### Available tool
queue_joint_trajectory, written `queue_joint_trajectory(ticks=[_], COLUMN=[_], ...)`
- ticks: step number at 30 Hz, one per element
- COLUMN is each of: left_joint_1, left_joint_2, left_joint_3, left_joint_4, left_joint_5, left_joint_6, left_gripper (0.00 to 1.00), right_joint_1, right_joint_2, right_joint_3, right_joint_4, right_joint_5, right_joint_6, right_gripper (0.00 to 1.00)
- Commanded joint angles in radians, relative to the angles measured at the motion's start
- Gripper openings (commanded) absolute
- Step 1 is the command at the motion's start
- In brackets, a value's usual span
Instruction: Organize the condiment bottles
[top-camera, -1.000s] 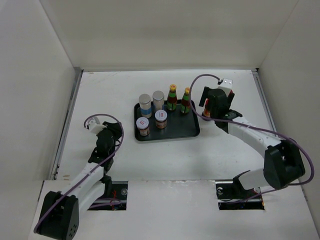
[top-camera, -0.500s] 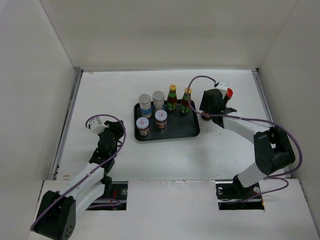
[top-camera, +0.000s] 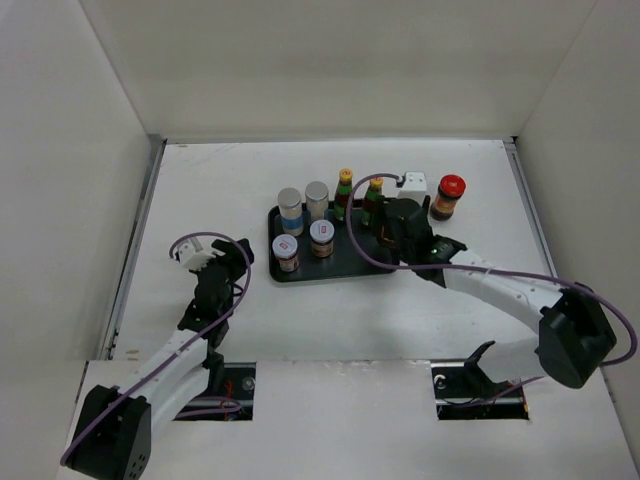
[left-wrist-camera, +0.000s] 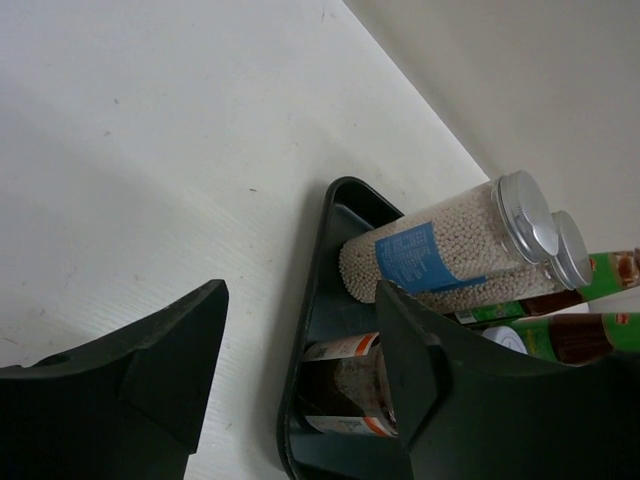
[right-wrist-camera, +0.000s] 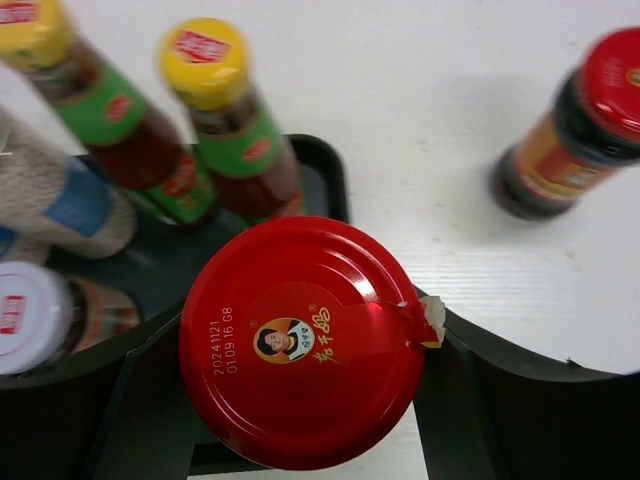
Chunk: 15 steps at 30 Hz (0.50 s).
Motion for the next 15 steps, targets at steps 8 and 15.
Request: queue_joint_trajectory(ticks=[8,15], left_joint_1=[-0.001,-0.003], left_joint_2=[-0.034,-0.026], left_joint_3=[-0.018,-0.013], left_joint_4=[0.066,0.067], left_joint_5=[-0.013,-0.008], left_joint_6=[0.002,0.002], left_gripper=[0.62,0.62], right_joint_1=[0.091,0.144], right_joint_2=[0.253,0.403], right_joint_3=[0.178,0.255], right_joint_4=[0.293,0.328], right_joint_5=[-0.099,-0.124], right_joint_6=[0.016,0.036], right_gripper=[0.49,0.51])
